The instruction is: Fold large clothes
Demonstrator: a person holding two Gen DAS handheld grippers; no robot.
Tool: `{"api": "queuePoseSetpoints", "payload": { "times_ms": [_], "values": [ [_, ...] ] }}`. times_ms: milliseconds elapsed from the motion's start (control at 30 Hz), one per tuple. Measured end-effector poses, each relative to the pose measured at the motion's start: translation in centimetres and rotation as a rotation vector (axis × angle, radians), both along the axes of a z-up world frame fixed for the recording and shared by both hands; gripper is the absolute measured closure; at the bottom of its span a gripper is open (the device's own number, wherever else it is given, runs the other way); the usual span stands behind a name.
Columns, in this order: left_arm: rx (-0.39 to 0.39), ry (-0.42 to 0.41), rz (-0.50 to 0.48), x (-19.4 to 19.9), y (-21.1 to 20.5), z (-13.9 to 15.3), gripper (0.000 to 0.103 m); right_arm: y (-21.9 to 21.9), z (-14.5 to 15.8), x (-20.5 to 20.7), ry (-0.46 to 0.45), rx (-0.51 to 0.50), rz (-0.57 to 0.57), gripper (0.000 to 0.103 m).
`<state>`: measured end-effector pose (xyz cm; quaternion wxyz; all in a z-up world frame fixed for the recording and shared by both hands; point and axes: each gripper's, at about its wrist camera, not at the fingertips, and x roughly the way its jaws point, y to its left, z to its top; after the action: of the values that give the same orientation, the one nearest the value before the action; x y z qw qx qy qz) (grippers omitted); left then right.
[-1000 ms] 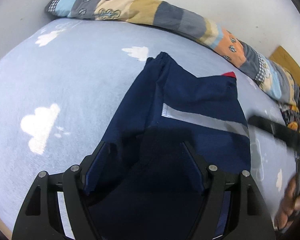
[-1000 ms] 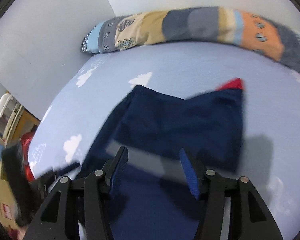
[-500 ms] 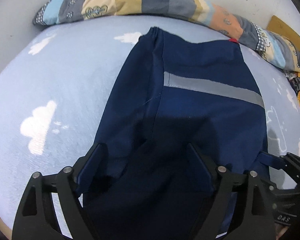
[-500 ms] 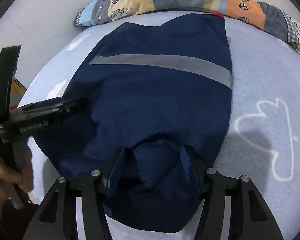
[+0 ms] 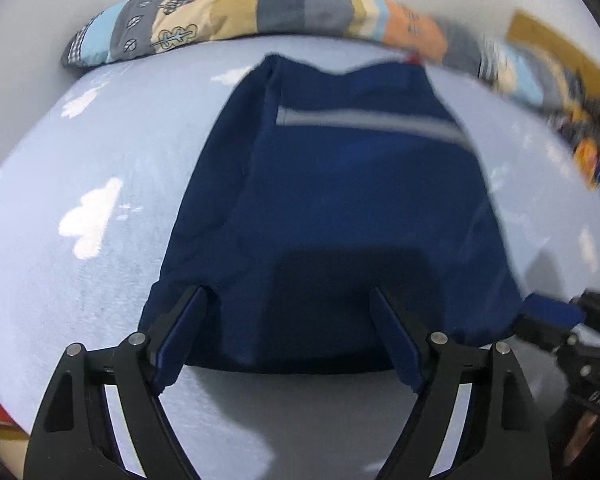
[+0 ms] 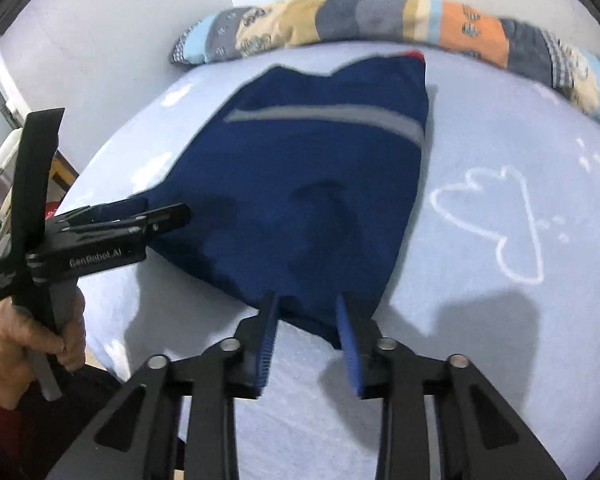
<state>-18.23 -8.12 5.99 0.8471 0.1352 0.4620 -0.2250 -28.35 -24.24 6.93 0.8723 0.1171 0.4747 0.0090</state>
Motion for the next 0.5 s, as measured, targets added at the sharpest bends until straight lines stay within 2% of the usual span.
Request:
{"api": "queuePoseSetpoints", "payload": {
  "times_ms": [133, 233, 333, 433, 500],
  "values": [
    [0.085, -0.032, -0.028, -0.3, -1.2, -1.3, 0.019, -0.4, -1.7, 0.4, 0.026, 0.035, -0.001, 0.073],
    [0.057, -0.001, -0.021, 0.3, -0.8, -1.5, 0.019, -0.8, -2.2, 0.4, 0.028, 0.057, 0.021, 0.072],
    [0.035, -0.028, -0.017, -0.1, -0.5, -0.6, 0.019, -1.2, -1.9, 0.0, 0.011, 0.089, 0.014, 0.071],
    [-0.023, -0.048, -0.021, -0.3, 0.2, 1.0, 0.019, -2.2, -0.2, -1.5, -0.069, 0.145, -0.017, 0.066],
    [-0.106, -0.037, 0.004, 0.5, 1.5, 2.1, 0.019, -3.3, 1.2, -2.0, -0.111, 0.176, -0.035, 0.047]
  ]
}}
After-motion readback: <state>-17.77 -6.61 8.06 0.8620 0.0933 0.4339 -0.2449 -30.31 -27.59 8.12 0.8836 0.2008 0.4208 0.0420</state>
